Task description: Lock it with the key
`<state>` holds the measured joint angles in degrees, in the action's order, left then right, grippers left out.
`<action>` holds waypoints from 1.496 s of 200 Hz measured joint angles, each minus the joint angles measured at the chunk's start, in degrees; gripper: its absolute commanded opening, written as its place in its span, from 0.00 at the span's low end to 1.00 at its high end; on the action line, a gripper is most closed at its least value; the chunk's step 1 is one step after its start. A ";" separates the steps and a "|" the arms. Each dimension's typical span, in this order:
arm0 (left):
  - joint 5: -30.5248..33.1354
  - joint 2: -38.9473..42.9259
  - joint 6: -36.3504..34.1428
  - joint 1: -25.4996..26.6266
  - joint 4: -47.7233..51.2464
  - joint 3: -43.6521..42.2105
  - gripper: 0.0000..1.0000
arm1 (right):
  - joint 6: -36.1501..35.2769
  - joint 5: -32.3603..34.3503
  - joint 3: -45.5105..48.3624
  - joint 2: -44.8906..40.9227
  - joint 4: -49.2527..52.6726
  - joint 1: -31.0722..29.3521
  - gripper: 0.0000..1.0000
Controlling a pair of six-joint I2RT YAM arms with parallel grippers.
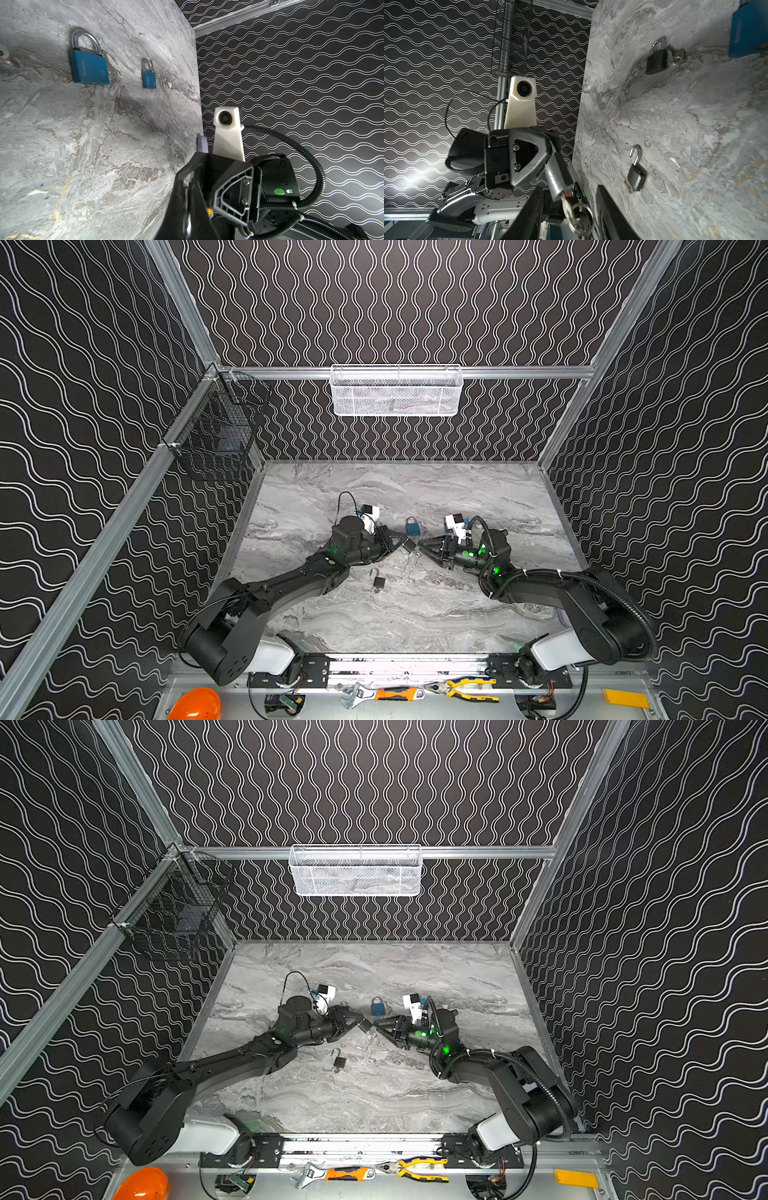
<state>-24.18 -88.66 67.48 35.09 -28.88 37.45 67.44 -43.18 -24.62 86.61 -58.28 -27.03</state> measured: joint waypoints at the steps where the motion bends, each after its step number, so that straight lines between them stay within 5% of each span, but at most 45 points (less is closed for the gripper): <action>1: 0.00 0.00 0.00 0.00 0.00 0.00 0.00 | 0.02 0.00 0.02 0.04 -0.02 -0.02 0.41; 221: 1.36 1.75 1.09 -0.11 1.07 -0.98 0.00 | 7.10 1.70 3.21 6.40 -16.76 -3.67 0.00; 299: 0.33 3.63 1.11 -2.97 1.92 -1.49 0.00 | 7.10 1.79 3.85 6.95 -18.75 -3.72 0.00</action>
<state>-23.86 -85.03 68.60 32.12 -26.96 35.97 74.54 -41.39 -20.78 93.56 -77.03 -30.74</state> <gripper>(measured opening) 0.071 0.057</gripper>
